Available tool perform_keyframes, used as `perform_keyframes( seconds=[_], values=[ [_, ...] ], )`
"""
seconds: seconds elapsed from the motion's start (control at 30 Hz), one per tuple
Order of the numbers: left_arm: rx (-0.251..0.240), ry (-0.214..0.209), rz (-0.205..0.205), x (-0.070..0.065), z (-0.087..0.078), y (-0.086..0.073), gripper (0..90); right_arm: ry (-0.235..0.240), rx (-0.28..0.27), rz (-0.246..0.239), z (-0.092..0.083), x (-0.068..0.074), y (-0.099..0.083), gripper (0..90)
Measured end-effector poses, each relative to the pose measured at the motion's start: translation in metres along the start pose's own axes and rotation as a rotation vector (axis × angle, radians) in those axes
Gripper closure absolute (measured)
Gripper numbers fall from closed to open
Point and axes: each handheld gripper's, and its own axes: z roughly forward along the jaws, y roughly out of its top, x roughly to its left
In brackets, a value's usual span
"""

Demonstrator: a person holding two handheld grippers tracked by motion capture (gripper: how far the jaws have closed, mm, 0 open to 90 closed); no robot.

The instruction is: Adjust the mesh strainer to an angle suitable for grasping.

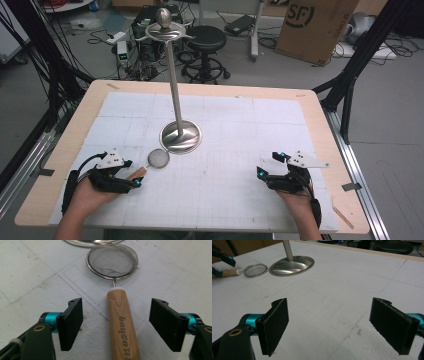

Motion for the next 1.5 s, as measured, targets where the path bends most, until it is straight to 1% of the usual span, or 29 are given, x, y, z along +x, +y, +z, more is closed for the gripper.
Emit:
perform_keyframes(
  seconds=[0.03, 0.1, 0.17, 0.3, 0.37, 0.43, 0.53, 0.63, 0.67, 0.7, 0.73, 0.77, 0.87, 0.9, 0.93, 1.0, 1.1, 1.13, 1.17, 1.2, 1.23, 1.27, 1.3, 1.37, 1.5],
  values=[
    [-0.003, -0.002, -0.002, 0.0, -0.001, 0.0, 34.8, 0.0, 0.0, 0.0, 0.0, 0.0, 0.0, 14.7],
    [0.002, 0.002, -0.002, 0.0, -0.002, 0.0, 38.7, 0.001, 0.003, 0.003, 0.0, 0.0, 0.0, 14.7],
    [0.002, -0.004, -0.001, 0.0, -0.002, -0.001, 43.8, 0.002, 0.006, 0.002, 0.001, 0.0, 0.0, 14.7],
    [0.022, 0.002, -0.017, 0.001, -0.001, -0.002, 47.9, 0.002, 0.007, -0.002, 0.001, 0.0, 0.0, 14.7],
    [0.034, -0.002, -0.023, 0.001, 0.0, -0.002, 51.7, 0.002, 0.008, -0.002, 0.001, 0.0, 0.0, 14.7],
    [0.042, -0.007, -0.018, 0.001, 0.0, -0.002, 55.5, 0.003, 0.011, 0.0, 0.001, 0.0, -0.001, 14.7],
    [0.048, -0.003, -0.013, 0.0, 0.001, -0.002, 58.7, 0.006, 0.014, -0.004, 0.002, 0.0, -0.001, 14.7],
    [0.052, -0.01, -0.006, -0.001, 0.001, -0.002, 65.1, 0.008, 0.026, -0.005, 0.003, 0.001, -0.001, 14.7],
    [0.052, -0.003, -0.004, -0.002, 0.002, -0.001, 65.5, 0.009, 0.027, -0.007, 0.003, 0.001, -0.002, 14.7],
    [0.067, 0.004, 0.015, -0.003, 0.001, 0.0, 66.3, 0.013, 0.031, -0.006, 0.003, 0.001, -0.002, 14.7],
    [0.067, 0.004, 0.015, -0.003, 0.001, 0.0, 67.0, 0.012, 0.034, -0.006, 0.003, 0.001, -0.002, 14.7],
    [0.07, 0.012, 0.033, -0.004, 0.001, 0.0, 67.2, 0.012, 0.033, -0.006, 0.003, 0.001, -0.002, 14.7],
    [0.081, 0.028, 0.058, -0.007, 0.001, 0.002, 67.4, 0.013, 0.031, -0.004, 0.003, 0.001, -0.002, 14.7],
    [0.081, 0.028, 0.058, -0.007, 0.001, 0.002, 67.4, 0.012, 0.03, -0.005, 0.003, 0.001, -0.002, 14.7],
    [0.086, 0.029, 0.072, -0.009, 0.002, 0.003, 67.4, 0.012, 0.03, -0.005, 0.003, 0.001, -0.002, 14.7],
    [0.085, 0.015, 0.077, -0.011, 0.002, 0.004, 67.4, 0.014, 0.033, 0.001, 0.003, 0.001, -0.002, 14.7],
    [0.079, -0.006, 0.089, -0.015, 0.006, 0.006, 67.4, 0.013, 0.033, -0.006, 0.004, 0.001, -0.002, 14.7],
    [0.079, -0.006, 0.089, -0.015, 0.006, 0.006, 67.5, 0.013, 0.033, -0.006, 0.004, 0.001, -0.002, 14.7],
    [0.079, -0.02, 0.1, -0.02, 0.009, 0.009, 67.4, 0.013, 0.033, -0.005, 0.004, 0.001, -0.002, 14.7],
    [0.079, -0.025, 0.104, -0.023, 0.011, 0.01, 67.4, 0.014, 0.031, -0.004, 0.004, 0.001, -0.002, 14.7],
    [0.08, -0.033, 0.117, -0.025, 0.013, 0.012, 67.4, 0.015, 0.031, -0.003, 0.003, 0.001, -0.002, 14.7],
    [0.08, -0.033, 0.117, -0.025, 0.013, 0.012, 67.4, 0.015, 0.029, -0.005, 0.004, 0.001, -0.002, 14.7],
    [0.079, -0.046, 0.129, -0.031, 0.017, 0.016, 67.4, 0.014, 0.029, -0.005, 0.003, 0.001, -0.002, 14.7],
    [0.086, -0.055, 0.149, -0.036, 0.02, 0.02, 67.4, 0.016, 0.03, -0.004, 0.004, 0.001, -0.002, 14.7],
    [0.093, -0.073, 0.174, -0.046, 0.028, 0.028, 67.4, 0.017, 0.032, -0.007, 0.004, 0.001, -0.002, 14.7]
  ],
)
